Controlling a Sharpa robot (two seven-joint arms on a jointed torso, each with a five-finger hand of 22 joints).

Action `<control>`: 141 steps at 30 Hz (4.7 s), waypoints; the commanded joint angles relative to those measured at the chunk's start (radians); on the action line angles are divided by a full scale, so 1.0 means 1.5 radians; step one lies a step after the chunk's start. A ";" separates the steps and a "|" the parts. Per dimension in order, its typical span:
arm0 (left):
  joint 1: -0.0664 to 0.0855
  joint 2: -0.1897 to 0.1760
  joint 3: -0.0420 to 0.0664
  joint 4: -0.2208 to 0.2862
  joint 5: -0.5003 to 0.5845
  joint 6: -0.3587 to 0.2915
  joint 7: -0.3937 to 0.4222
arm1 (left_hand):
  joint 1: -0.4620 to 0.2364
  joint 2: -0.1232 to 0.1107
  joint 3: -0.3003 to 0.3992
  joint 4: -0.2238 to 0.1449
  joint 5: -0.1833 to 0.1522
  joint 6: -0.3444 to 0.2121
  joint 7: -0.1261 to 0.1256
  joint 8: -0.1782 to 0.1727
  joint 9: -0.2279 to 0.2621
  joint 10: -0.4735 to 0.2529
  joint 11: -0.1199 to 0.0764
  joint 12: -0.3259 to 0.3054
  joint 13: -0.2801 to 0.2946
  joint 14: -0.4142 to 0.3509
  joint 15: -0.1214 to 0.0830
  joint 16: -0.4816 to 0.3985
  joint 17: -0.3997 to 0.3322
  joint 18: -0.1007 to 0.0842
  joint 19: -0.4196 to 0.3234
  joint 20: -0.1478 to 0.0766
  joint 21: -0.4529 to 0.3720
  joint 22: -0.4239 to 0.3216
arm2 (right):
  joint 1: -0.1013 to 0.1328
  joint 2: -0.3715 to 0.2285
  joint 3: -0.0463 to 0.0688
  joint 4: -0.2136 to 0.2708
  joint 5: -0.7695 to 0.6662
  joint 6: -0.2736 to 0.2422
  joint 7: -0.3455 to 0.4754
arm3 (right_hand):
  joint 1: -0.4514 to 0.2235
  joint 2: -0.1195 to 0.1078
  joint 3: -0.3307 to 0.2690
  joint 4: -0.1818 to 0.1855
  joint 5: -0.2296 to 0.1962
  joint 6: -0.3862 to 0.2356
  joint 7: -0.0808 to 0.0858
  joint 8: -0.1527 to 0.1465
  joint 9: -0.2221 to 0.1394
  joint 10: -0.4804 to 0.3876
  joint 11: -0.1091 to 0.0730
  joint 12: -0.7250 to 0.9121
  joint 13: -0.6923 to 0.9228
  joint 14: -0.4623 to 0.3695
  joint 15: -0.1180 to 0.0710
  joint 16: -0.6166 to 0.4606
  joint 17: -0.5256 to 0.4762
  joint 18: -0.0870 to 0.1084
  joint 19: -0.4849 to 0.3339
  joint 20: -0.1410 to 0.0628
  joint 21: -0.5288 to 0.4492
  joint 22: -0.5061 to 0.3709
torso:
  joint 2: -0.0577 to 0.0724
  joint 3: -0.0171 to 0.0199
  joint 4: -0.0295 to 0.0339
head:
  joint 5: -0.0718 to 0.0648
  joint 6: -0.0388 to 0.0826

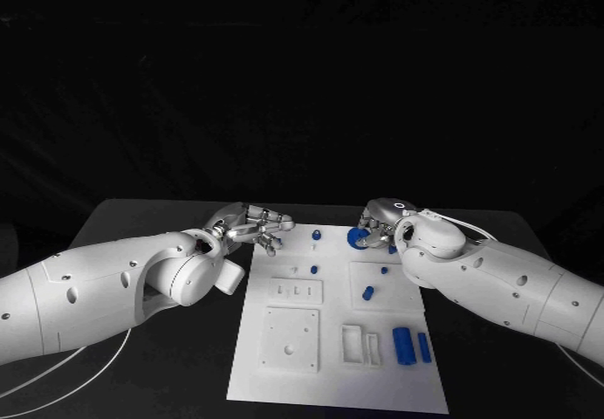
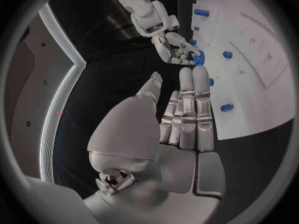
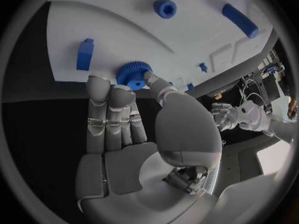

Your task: Assemble the parts on the task board

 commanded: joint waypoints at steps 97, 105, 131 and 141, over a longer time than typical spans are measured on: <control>0.000 0.003 0.001 0.002 -0.002 0.002 0.007 | 0.002 0.001 -0.003 -0.003 -0.001 -0.002 0.002 0.000 0.000 0.000 0.000 -0.003 0.001 0.003 0.000 0.000 0.001 0.010 -0.004 -0.001 0.009 -0.007 | -0.009 0.091 -0.042 0.035 -0.089 -0.032 -0.004 | -0.010 -0.017 -0.010 0.021 -0.021 -0.023 0.006 0.002 0.000 -0.008 0.005 -0.030 -0.011 0.000 0.001 -0.013 0.005 0.008 0.031 -0.001 -0.009 -0.002 | 0.001 -0.0014 0.0017 | 0.020 -0.017; 0.000 0.003 0.001 0.001 -0.002 0.002 0.006 | 0.002 0.001 -0.003 -0.003 -0.001 -0.002 0.002 0.000 0.000 0.000 0.000 -0.003 0.001 0.003 0.000 0.000 0.001 0.010 -0.004 -0.001 0.009 -0.007 | -0.009 0.092 -0.043 0.034 -0.078 -0.043 -0.003 | -0.035 -0.022 -0.037 0.066 -0.058 -0.063 0.014 0.002 -0.002 -0.011 0.011 -0.033 -0.017 0.001 0.004 -0.015 0.007 0.015 0.031 0.002 -0.012 -0.004 | 0.001 -0.0010 0.0019 | 0.021 -0.017; 0.001 0.002 0.001 0.000 -0.002 -0.005 0.006 | 0.001 -0.002 -0.001 -0.001 0.000 -0.005 0.004 0.000 0.000 -0.003 0.002 -0.003 0.001 0.003 0.001 -0.001 0.001 0.010 -0.005 0.001 0.013 -0.015 | -0.010 0.084 -0.043 0.034 -0.028 -0.019 0.002 | -0.089 -0.026 -0.009 0.095 -0.065 -0.072 0.015 0.002 -0.003 -0.011 0.013 -0.027 -0.018 0.001 0.005 -0.013 0.013 0.018 0.032 0.004 -0.006 -0.007 | 0.001 -0.0009 0.0010 | 0.021 -0.019; 0.001 0.000 0.001 -0.003 -0.002 -0.012 0.007 | 0.001 -0.002 0.000 0.000 0.001 -0.005 0.004 0.000 0.000 -0.003 0.002 -0.003 0.001 0.002 0.001 -0.001 0.001 0.010 -0.005 0.001 0.013 -0.016 | -0.014 0.067 -0.043 0.043 -0.019 -0.025 0.000 | -0.084 -0.027 -0.008 0.090 -0.065 -0.070 0.014 0.002 -0.002 -0.011 0.013 -0.026 -0.017 0.001 0.005 -0.014 0.014 0.017 0.032 0.003 -0.005 -0.007 | 0.001 -0.0004 0.0010 | 0.021 -0.021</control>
